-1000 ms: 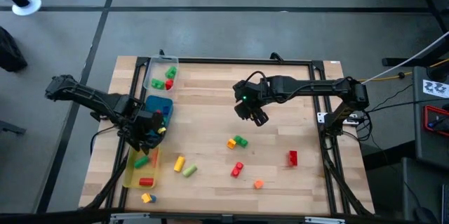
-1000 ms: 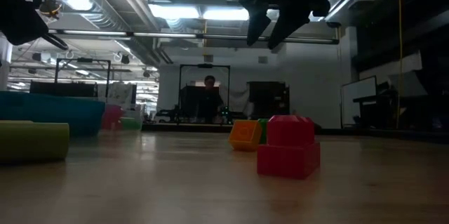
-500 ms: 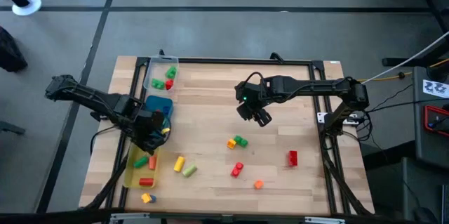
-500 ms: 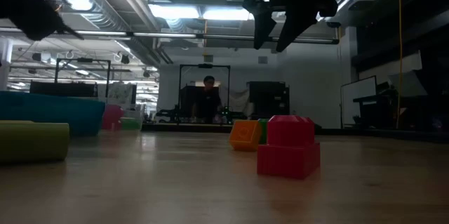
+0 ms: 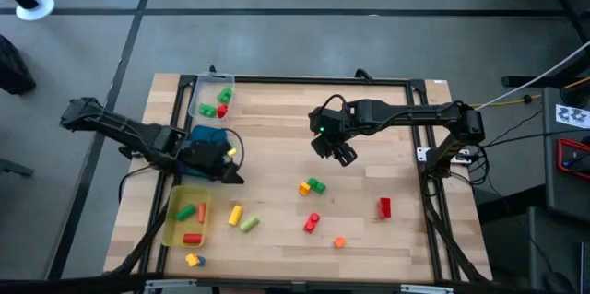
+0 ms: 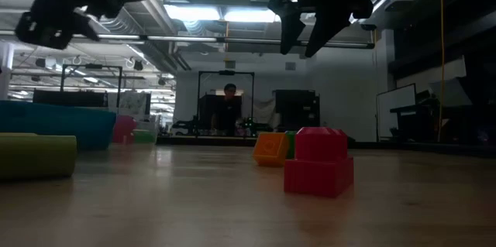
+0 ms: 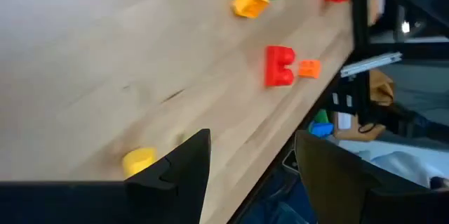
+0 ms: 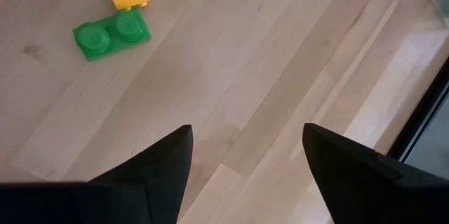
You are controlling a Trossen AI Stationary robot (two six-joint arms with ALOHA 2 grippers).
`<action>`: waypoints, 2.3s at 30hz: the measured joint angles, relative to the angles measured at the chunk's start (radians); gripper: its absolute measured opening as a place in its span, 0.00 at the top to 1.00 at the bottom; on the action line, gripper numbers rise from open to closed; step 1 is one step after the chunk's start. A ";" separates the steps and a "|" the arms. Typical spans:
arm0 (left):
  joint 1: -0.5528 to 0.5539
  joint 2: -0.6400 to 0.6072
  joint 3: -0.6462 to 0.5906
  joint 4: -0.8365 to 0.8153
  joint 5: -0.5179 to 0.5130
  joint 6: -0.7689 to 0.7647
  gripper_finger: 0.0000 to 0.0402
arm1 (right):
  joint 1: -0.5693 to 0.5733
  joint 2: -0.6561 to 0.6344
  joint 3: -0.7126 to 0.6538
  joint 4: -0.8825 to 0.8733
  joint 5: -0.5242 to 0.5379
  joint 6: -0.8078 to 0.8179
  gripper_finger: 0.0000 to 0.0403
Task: Sort blocks by size
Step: Put the yellow cylindrical block into the yellow bin
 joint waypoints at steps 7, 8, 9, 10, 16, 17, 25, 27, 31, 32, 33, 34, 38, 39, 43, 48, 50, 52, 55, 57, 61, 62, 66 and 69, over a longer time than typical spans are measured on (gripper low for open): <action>-0.056 0.162 0.000 0.212 -0.014 0.061 0.53 | 0.000 0.000 0.000 0.000 0.000 0.019 0.33; -0.062 0.183 0.001 0.243 -0.014 0.072 0.53 | 0.000 0.000 0.000 0.000 0.000 0.019 0.33; -0.067 0.200 0.008 0.254 -0.014 0.076 0.52 | 0.000 0.000 0.000 0.000 0.000 0.020 0.33; -0.073 0.216 0.021 0.251 -0.014 0.080 0.52 | 0.000 0.000 0.000 0.000 0.000 0.020 0.33; -0.110 0.276 0.129 0.121 -0.014 0.098 0.52 | 0.000 0.000 0.000 0.000 0.000 0.021 0.33; -0.117 0.285 0.149 0.074 -0.014 0.097 0.52 | 0.000 0.000 0.000 0.000 0.000 0.021 0.33; -0.163 0.389 0.267 -0.287 -0.005 -0.016 0.52 | 0.000 0.000 0.000 0.000 0.000 0.021 0.33; -0.172 0.421 0.270 -0.311 0.007 -0.040 0.52 | 0.000 0.000 0.000 0.000 0.000 0.021 0.33; -0.189 0.496 0.270 -0.305 0.056 -0.081 0.52 | 0.000 0.000 0.000 0.000 0.000 0.021 0.33; -0.193 0.518 0.270 -0.306 0.076 -0.084 0.52 | 0.000 0.000 0.000 0.000 0.000 0.021 0.33; -0.196 0.539 0.270 -0.306 0.092 -0.086 0.52 | 0.000 0.000 0.000 0.000 0.000 0.021 0.33; -0.199 0.558 0.270 -0.306 0.102 -0.085 0.52 | 0.000 0.000 0.000 0.000 0.000 0.021 0.33; -0.205 0.616 0.270 -0.304 0.110 -0.085 0.52 | 0.000 0.000 0.000 0.000 0.000 0.021 0.33; -0.205 0.626 0.270 -0.303 0.110 -0.085 0.52 | 0.000 0.000 0.000 0.000 0.000 0.021 0.33; -0.204 0.650 0.270 -0.283 0.109 -0.085 0.52 | 0.000 0.000 0.000 0.000 0.000 0.021 0.33; -0.204 0.688 0.270 -0.269 0.100 -0.085 0.52 | 0.000 0.000 0.000 0.001 0.000 0.021 0.33; -0.204 0.708 0.270 -0.252 0.099 -0.085 0.52 | 0.000 0.000 0.000 0.000 0.000 0.022 0.33; -0.204 0.728 0.270 -0.215 0.099 -0.085 0.52 | 0.000 0.000 0.000 0.000 0.000 0.022 0.33; -0.204 0.751 0.270 -0.193 0.097 -0.081 0.52 | 0.000 0.000 0.000 0.001 0.000 0.021 0.33; -0.204 0.761 0.270 -0.193 0.095 -0.054 0.52 | 0.000 0.000 0.000 0.000 0.000 0.021 0.33; -0.202 0.763 0.267 -0.197 0.095 -0.006 0.52 | 0.000 0.000 0.000 0.001 0.000 0.021 0.33; -0.201 0.763 0.267 -0.199 0.094 -0.007 0.52 | 0.000 0.000 0.000 0.001 0.000 0.021 0.33; -0.201 0.763 0.266 -0.199 0.090 -0.002 0.52 | 0.000 0.000 0.000 0.001 0.000 0.021 0.33; -0.201 0.763 0.266 -0.198 0.085 0.036 0.53 | 0.000 0.000 0.000 -0.002 0.000 0.021 0.33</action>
